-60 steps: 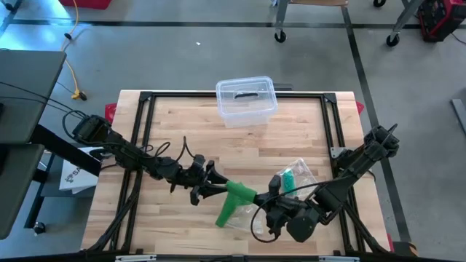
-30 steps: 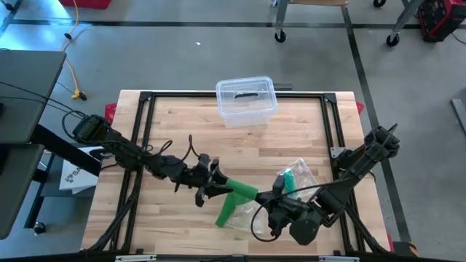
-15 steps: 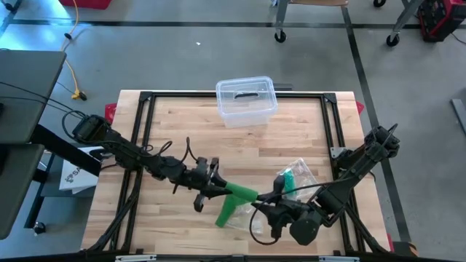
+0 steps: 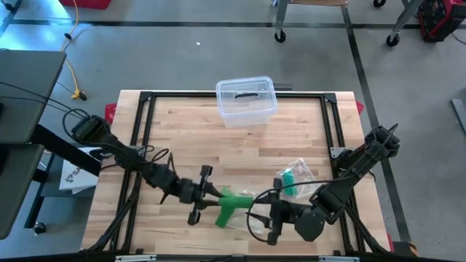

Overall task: Roll bandage
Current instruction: Roll the green bandage

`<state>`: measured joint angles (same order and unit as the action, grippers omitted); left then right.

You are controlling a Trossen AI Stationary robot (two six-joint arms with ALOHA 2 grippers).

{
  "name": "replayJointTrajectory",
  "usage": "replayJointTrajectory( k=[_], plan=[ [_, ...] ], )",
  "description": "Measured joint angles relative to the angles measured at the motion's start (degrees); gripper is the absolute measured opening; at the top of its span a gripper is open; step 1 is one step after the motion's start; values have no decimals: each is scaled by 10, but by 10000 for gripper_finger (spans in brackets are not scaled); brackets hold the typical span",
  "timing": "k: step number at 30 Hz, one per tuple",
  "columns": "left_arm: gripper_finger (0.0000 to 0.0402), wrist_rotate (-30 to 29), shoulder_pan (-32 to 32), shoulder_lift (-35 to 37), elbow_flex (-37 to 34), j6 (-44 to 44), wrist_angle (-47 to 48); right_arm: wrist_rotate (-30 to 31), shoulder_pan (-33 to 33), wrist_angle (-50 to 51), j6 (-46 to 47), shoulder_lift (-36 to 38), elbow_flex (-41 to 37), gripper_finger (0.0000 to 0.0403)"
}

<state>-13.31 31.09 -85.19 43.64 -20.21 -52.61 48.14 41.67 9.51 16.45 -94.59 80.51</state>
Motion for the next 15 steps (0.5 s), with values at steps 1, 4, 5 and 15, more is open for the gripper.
replayJointTrajectory(
  k=[1,4,5,15],
  plan=[
    [56,-5,6,0,2,-21,-1,0,0,-11,-8,0,0,127],
    [63,-25,18,0,8,-50,-1,8,-1,-35,-39,0,0,84],
    [67,-32,20,0,9,-52,-1,8,-1,-41,-54,0,0,65],
    [158,-5,1,45,24,270,63,44,0,-47,-241,0,0,8]
  ],
)
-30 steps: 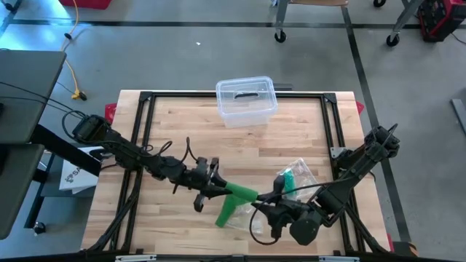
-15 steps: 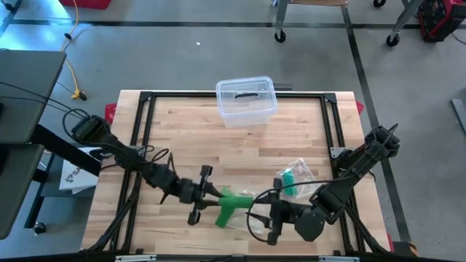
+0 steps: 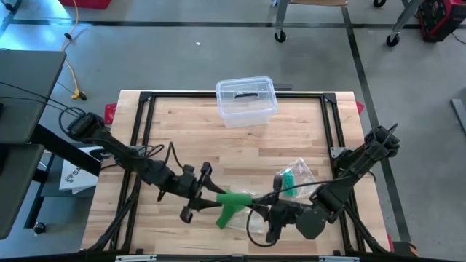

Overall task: Roll bandage
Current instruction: Roll the green bandage

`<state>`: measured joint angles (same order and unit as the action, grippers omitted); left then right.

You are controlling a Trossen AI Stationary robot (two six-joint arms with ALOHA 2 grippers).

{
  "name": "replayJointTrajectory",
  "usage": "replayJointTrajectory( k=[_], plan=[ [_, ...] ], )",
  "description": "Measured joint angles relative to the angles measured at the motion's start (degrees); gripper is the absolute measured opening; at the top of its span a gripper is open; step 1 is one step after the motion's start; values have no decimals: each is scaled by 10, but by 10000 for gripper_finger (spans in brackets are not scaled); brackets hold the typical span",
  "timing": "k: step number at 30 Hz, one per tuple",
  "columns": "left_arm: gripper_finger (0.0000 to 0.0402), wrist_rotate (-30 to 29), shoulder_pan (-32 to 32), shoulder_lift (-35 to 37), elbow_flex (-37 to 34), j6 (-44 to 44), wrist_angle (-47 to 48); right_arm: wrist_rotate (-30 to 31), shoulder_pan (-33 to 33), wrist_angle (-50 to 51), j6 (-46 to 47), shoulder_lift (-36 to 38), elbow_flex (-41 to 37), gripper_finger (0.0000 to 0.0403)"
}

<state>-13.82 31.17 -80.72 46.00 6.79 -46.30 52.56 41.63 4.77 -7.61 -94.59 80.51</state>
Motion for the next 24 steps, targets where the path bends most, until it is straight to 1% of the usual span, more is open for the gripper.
replayJointTrajectory(
  k=[3,7,10,12,15,18,21,24],
  plan=[
    [171,-8,-5,14,0,61,9,8,4,2,-103,0,0,7],
    [171,-7,-24,21,0,118,13,20,4,3,-230,-3,0,11],
    [163,11,-39,21,0,143,30,41,5,2,-281,-7,0,11],
    [154,20,-47,21,0,158,38,46,7,4,-287,-8,0,11],
    [135,22,-47,20,0,156,40,46,8,4,-282,-8,0,12],
    [110,22,-45,20,0,137,41,45,8,3,-236,-8,0,14],
    [84,22,-45,21,0,106,43,45,8,3,-133,-8,0,31],
    [61,22,-41,20,0,51,47,28,7,1,-23,-8,0,68]
  ],
)
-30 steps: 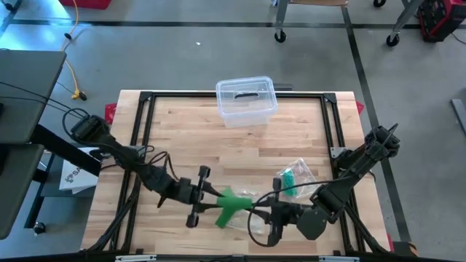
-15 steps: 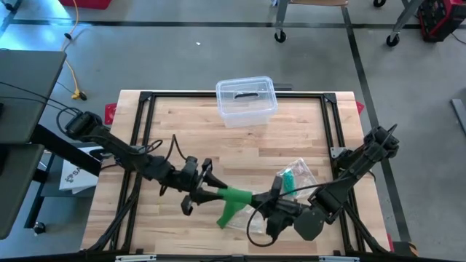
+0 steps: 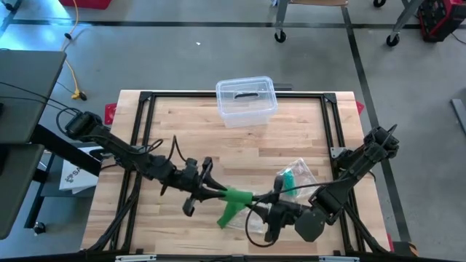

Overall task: Roll bandage
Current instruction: Roll the green bandage

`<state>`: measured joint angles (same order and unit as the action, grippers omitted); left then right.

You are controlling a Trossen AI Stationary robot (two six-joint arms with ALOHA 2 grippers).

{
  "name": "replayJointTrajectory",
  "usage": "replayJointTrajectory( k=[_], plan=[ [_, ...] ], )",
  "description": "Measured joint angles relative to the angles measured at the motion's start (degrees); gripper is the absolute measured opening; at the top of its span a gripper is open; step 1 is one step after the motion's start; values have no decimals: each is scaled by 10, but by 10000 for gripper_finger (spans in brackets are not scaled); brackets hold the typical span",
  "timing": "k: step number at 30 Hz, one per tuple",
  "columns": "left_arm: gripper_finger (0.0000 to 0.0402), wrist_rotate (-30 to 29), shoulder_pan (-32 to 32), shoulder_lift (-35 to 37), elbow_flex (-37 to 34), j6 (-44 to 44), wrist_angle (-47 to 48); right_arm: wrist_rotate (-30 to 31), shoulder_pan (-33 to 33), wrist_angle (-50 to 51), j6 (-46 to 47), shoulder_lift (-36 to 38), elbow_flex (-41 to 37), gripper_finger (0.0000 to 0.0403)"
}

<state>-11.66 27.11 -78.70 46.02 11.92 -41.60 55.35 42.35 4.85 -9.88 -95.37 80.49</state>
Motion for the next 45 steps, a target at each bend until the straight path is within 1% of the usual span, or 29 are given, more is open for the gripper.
replayJointTrajectory(
  k=[4,7,10,11,13,15,16,17,19,21,24,26,27,29,31,35,40,42,45],
  plan=[
    [42,4,5,0,0,-117,0,-21,-9,0,153,1,0,119],
    [39,5,19,0,-1,-227,5,-71,-23,-1,252,3,0,133],
    [39,3,42,0,-1,-353,17,-115,-34,-1,295,3,0,124],
    [39,-5,50,0,-1,-385,19,-120,-36,-1,292,3,0,113],
    [39,-34,66,0,-1,-405,17,-115,-37,-1,256,3,0,78],
    [43,-80,77,0,-1,-366,8,-110,-37,-3,202,2,0,31],
    [48,-101,79,2,-1,-335,5,-108,-37,-5,170,2,0,18],
    [55,-113,80,5,-1,-302,6,-104,-37,-8,133,2,0,14],
    [75,-120,74,19,-1,-213,17,-99,-38,-9,56,1,0,20],
    [100,-104,59,36,-1,-123,34,-97,-38,-4,-28,1,0,24],
    [135,-43,31,58,0,-14,73,-85,-30,-3,-164,-1,0,13],
    [151,-18,16,63,0,50,91,-55,-22,-4,-246,-3,0,6],
    [155,-16,11,63,0,68,99,-33,-18,-5,-274,-6,0,6],
    [160,-17,5,64,0,86,114,13,-11,-8,-307,-14,0,11],
    [161,-26,2,64,0,86,124,47,-4,-8,-322,-23,0,18],
    [156,-39,3,70,0,69,137,99,14,-8,-332,-38,0,20],
    [150,-22,-5,73,0,76,135,173,28,-27,-426,-53,0,13],
    [150,-7,-11,70,0,89,133,181,28,-46,-455,-56,0,13],
    [150,-3,-13,62,-1,99,132,182,24,-63,-457,-57,0,13]
  ],
)
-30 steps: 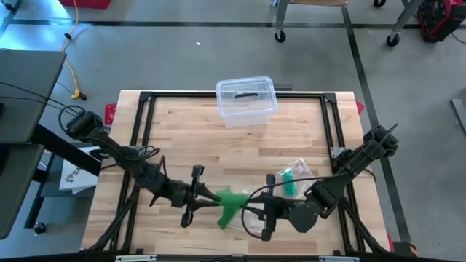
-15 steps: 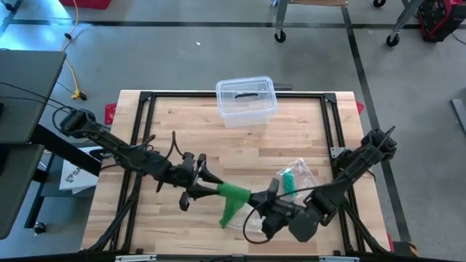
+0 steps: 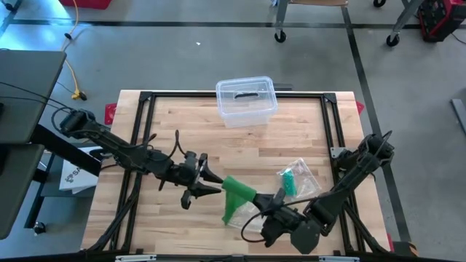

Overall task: Roll bandage
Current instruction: Roll the green bandage

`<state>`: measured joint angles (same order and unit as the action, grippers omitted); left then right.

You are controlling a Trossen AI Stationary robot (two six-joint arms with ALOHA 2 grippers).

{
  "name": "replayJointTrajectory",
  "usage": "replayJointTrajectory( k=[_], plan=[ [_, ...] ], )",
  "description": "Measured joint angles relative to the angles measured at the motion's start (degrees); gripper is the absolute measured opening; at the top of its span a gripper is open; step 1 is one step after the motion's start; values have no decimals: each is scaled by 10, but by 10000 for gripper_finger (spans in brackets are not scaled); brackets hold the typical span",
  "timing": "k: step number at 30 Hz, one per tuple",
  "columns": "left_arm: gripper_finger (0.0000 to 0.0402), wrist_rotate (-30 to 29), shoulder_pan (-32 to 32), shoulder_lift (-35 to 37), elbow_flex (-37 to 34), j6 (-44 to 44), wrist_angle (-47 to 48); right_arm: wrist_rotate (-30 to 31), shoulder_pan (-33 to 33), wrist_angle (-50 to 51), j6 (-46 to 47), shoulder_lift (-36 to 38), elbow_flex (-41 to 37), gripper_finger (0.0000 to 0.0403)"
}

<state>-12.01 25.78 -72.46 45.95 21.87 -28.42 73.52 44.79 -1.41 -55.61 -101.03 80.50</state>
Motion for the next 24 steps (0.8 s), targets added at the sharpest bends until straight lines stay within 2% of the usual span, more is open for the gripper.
replayJointTrajectory(
  k=[8,12,21,24],
  plan=[
    [150,13,-1,-38,-1,12,-63,-5,1,1,11,0,0,12],
    [149,24,-15,-41,-1,19,-65,-5,1,4,12,0,0,12],
    [149,37,-25,-42,-1,13,-91,-11,1,5,93,1,0,12],
    [149,58,-25,-38,-1,-19,-86,-15,5,3,102,1,0,12]
  ],
)
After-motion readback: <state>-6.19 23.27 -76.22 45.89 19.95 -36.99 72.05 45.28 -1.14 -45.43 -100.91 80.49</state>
